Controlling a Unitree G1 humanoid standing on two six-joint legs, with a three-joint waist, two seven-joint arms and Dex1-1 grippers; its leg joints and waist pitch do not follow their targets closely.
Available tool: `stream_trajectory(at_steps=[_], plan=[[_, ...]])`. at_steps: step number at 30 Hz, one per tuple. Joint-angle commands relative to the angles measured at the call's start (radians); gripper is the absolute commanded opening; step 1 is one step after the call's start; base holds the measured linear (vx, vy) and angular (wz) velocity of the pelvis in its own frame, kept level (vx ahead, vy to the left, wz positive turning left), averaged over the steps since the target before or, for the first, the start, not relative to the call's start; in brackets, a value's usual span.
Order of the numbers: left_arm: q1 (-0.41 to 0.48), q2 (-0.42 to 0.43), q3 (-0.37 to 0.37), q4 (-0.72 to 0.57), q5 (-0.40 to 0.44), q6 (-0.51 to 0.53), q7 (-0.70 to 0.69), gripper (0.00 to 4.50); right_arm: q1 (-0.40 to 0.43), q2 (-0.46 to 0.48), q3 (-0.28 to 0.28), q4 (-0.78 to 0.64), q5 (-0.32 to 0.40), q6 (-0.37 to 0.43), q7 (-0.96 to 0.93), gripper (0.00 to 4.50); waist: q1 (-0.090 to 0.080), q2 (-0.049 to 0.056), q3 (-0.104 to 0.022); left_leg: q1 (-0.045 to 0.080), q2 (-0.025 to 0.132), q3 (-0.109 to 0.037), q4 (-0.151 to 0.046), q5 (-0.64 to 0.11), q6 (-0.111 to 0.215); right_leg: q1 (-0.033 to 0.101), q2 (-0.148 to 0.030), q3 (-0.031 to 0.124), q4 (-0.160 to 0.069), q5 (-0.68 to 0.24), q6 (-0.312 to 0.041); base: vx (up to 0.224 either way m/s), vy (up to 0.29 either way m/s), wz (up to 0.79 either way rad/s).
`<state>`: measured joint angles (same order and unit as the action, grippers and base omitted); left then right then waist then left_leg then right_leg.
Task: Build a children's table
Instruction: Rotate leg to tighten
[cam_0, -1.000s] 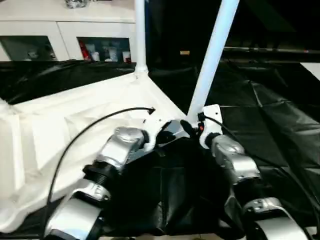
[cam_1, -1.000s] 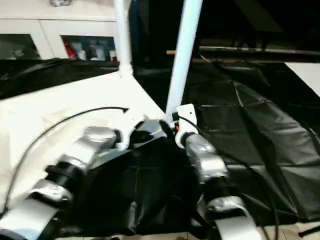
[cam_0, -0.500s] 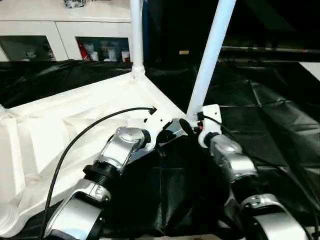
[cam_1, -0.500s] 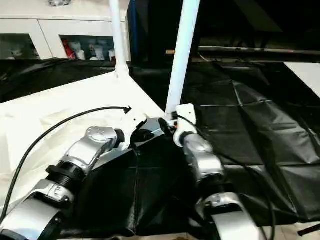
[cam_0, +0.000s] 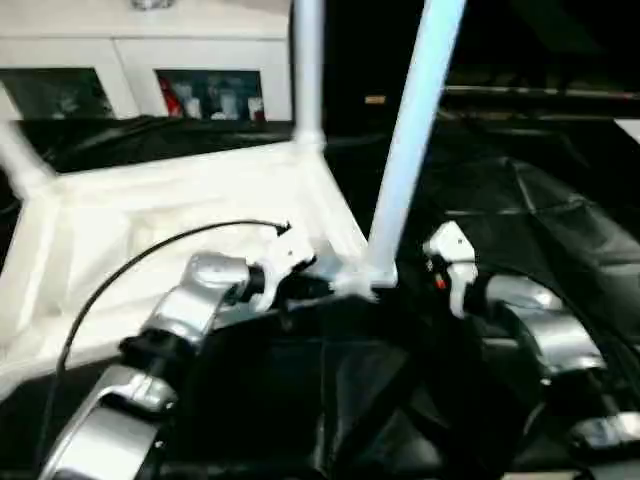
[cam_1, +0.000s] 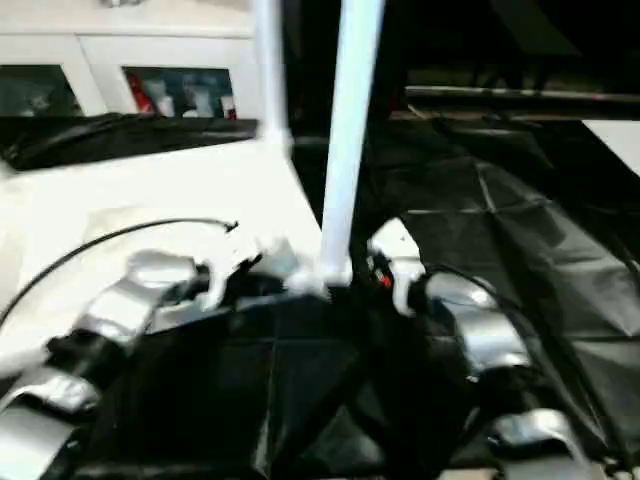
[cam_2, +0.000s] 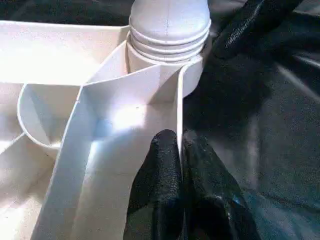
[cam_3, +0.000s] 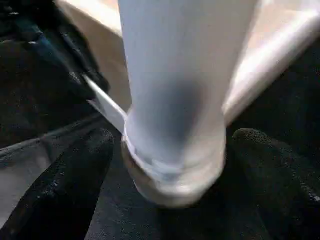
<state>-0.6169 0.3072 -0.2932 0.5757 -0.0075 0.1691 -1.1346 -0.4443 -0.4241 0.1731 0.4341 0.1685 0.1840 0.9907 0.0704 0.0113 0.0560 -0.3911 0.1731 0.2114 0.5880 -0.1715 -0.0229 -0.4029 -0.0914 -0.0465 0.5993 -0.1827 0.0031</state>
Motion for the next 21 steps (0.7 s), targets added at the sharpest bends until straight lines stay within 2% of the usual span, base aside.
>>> stream_trajectory(at_steps=[1, 4, 5, 9, 12, 15, 21], plan=[[0.015, 0.0, -0.011, -0.047, -0.055, 0.002, -0.063, 0.0, 0.004, -0.007, 0.016, -0.028, 0.015, 0.017, 0.021, 4.18, 0.002, -0.008, -0.069, 0.027, 0.063, -0.027, -0.065, -0.2, 0.072, 0.041, -0.058, 0.036, -0.061, -0.126, -0.281, 0.0, 0.0, 0.0], [0.02, 0.003, -0.012, -0.047, -0.057, -0.006, -0.078, 0.0, 0.005, -0.007, 0.029, -0.038, 0.011, 0.031, 0.042, 4.18, 0.004, -0.007, -0.066, 0.027, 0.063, -0.028, -0.068, -0.227, 0.055, 0.04, -0.059, 0.037, -0.065, -0.179, -0.269, 0.0, 0.0, 0.0], [0.022, 0.003, -0.012, -0.049, -0.055, -0.006, -0.08, 0.0, 0.004, -0.006, 0.033, -0.034, 0.003, 0.029, 0.045, 3.92, 0.004, -0.009, -0.065, 0.03, 0.063, -0.028, -0.069, -0.247, 0.043, 0.037, -0.06, 0.038, -0.069, -0.21, -0.258, 0.0, 0.0, 0.0], [0.025, 0.003, -0.01, -0.054, -0.051, -0.004, -0.081, 0.0, -0.009, 0.008, 0.026, -0.011, -0.001, 0.022, 0.037, 3.72, 0.006, -0.008, -0.064, 0.03, 0.063, -0.031, -0.073, -0.266, 0.023, 0.037, -0.062, 0.039, -0.073, -0.255, -0.238, 0.0, 0.0, 0.0], [0.024, -0.001, -0.009, -0.055, -0.049, 0.0, -0.083, 0.0, -0.016, 0.013, 0.014, -0.009, 0.012, 0.025, 0.044, 3.52, 0.006, -0.016, -0.066, 0.03, 0.062, -0.03, -0.07, -0.242, 0.03, 0.038, -0.062, 0.04, -0.069, -0.231, -0.237, 0.0, 0.0, 0.0], [0.027, -0.001, -0.01, -0.059, -0.048, 0.002, -0.083, 0.0, -0.017, 0.01, 0.016, -0.006, 0.013, 0.025, 0.055, 3.24, 0.007, -0.016, -0.067, 0.027, 0.061, -0.029, -0.068, -0.218, 0.041, 0.04, -0.061, 0.039, -0.066, -0.206, -0.241, 0.0, 0.0, 0.0], [0.035, 0.001, -0.011, -0.066, -0.047, 0.006, -0.085, 0.0, -0.013, 0.014, 0.016, 0.005, 0.011, 0.019, 0.057, 3.02, 0.007, -0.018, -0.067, 0.027, 0.061, -0.028, -0.065, -0.206, 0.054, 0.039, -0.061, 0.038, -0.064, -0.195, -0.246, 0.0, 0.0, 0.0]])
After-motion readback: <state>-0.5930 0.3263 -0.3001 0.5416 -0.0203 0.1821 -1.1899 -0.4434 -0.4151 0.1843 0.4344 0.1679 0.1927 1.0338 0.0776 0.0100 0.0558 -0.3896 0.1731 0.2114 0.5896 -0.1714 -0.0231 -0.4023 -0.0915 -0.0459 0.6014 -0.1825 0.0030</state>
